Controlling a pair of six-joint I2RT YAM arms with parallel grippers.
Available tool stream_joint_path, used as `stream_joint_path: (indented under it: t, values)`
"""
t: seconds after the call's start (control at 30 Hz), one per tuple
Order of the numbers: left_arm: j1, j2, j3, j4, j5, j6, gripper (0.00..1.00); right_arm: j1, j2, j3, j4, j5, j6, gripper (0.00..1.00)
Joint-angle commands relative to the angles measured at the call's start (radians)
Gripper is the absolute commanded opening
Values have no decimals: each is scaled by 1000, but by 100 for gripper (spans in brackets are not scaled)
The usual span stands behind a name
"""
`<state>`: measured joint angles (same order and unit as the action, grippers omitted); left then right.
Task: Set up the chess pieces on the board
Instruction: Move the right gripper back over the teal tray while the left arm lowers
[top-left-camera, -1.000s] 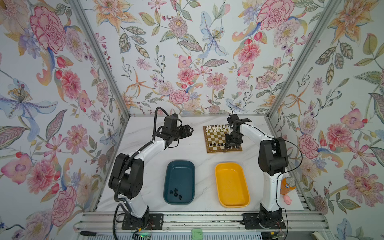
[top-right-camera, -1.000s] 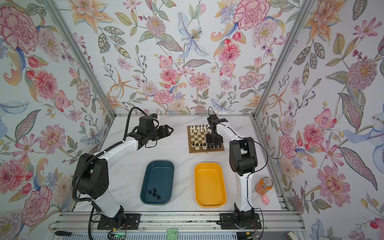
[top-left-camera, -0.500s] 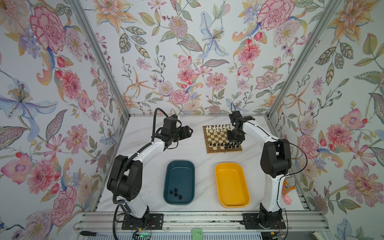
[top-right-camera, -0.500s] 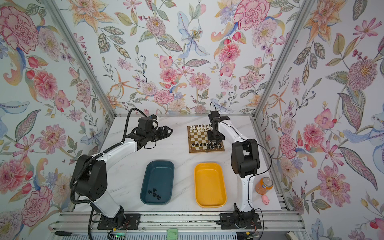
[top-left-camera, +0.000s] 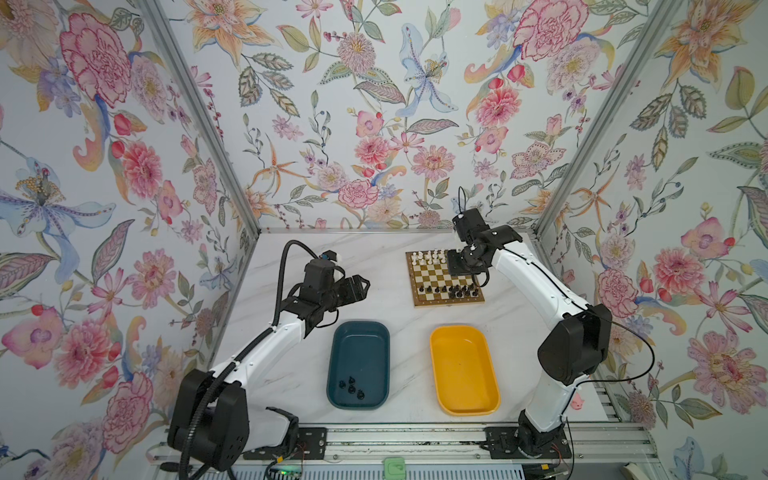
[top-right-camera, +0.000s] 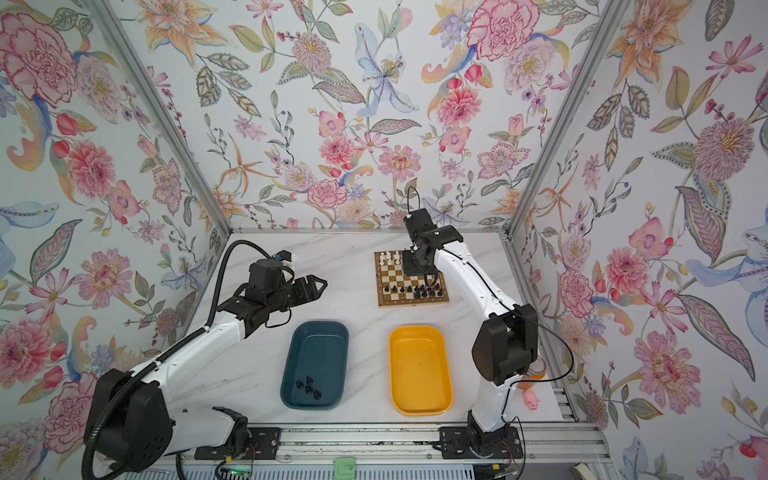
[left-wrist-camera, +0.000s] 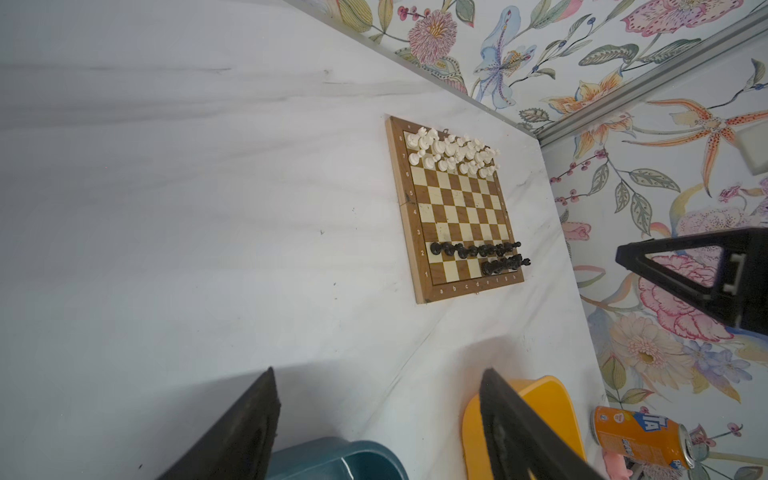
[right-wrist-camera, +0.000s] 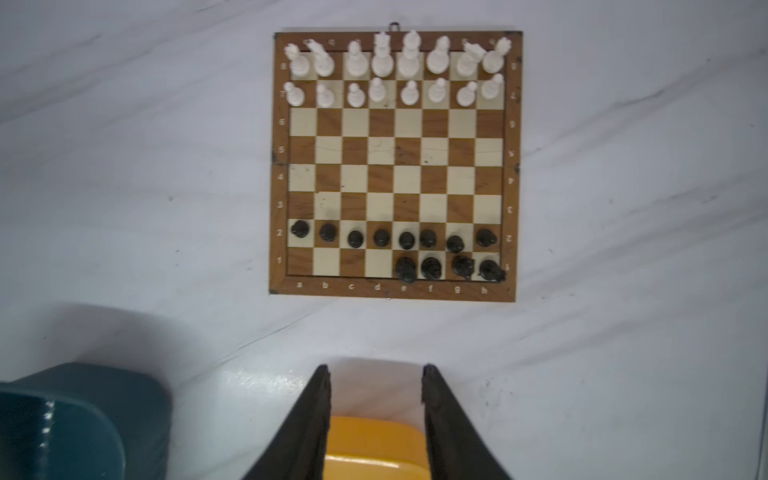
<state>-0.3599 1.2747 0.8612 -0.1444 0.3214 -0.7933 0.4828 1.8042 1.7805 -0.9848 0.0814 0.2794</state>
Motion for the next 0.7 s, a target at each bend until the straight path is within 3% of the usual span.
stream_joint_path:
  t: [0.0,0.3,0.5,0.67]
  values:
    - [16,-108,-89,-100,-47,19,77,127,-41,-31,-38,-61,63,38]
    - [45,-382,-279,-188,-28,-22,75,522,-97,-194,47,-62,207,35]
    - [46,-535,-384,-245,-21,-54,75,679,-89,-269,140,-53,297,34]
    - [57,-581,-423,-271,-15,-46,75,760,-52,-305,214,-41,333,35]
